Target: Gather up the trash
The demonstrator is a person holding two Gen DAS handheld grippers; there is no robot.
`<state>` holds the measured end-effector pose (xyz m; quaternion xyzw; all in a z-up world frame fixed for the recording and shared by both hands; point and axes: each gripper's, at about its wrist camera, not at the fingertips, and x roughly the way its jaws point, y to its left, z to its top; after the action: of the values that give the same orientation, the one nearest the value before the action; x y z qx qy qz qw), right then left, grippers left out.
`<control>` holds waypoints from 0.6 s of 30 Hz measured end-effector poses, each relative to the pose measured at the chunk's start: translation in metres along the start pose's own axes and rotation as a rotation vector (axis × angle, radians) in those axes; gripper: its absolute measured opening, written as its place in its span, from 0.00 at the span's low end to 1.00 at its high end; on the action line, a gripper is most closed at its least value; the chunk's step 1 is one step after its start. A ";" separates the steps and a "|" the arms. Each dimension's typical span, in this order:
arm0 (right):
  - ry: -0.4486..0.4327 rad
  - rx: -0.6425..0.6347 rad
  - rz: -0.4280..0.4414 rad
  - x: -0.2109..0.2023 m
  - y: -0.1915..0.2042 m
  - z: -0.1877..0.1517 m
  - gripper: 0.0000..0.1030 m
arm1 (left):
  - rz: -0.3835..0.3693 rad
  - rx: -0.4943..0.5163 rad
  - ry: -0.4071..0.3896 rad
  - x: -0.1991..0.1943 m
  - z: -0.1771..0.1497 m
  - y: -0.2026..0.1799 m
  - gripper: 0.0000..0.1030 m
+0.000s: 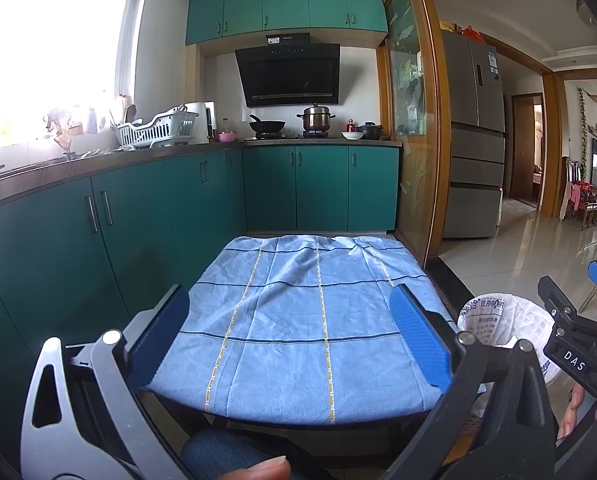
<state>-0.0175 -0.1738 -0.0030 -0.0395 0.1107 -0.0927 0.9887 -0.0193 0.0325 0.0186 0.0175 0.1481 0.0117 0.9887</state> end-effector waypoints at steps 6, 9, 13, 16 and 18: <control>-0.001 0.006 -0.006 0.001 -0.002 0.000 0.97 | -0.010 -0.004 0.011 0.003 -0.001 -0.002 0.97; 0.001 0.010 -0.005 0.002 -0.002 0.000 0.97 | -0.011 -0.001 0.011 0.003 -0.002 -0.003 0.97; 0.003 0.008 -0.007 0.001 -0.002 -0.001 0.97 | -0.013 -0.001 0.013 0.004 -0.001 -0.004 0.97; 0.003 0.009 -0.008 0.002 -0.003 -0.001 0.97 | -0.015 -0.001 0.015 0.004 -0.001 -0.006 0.97; 0.006 0.012 -0.009 0.002 -0.003 -0.001 0.97 | -0.015 0.000 0.016 0.005 -0.001 -0.006 0.97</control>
<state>-0.0159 -0.1770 -0.0040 -0.0337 0.1129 -0.0981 0.9882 -0.0147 0.0263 0.0161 0.0165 0.1562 0.0044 0.9876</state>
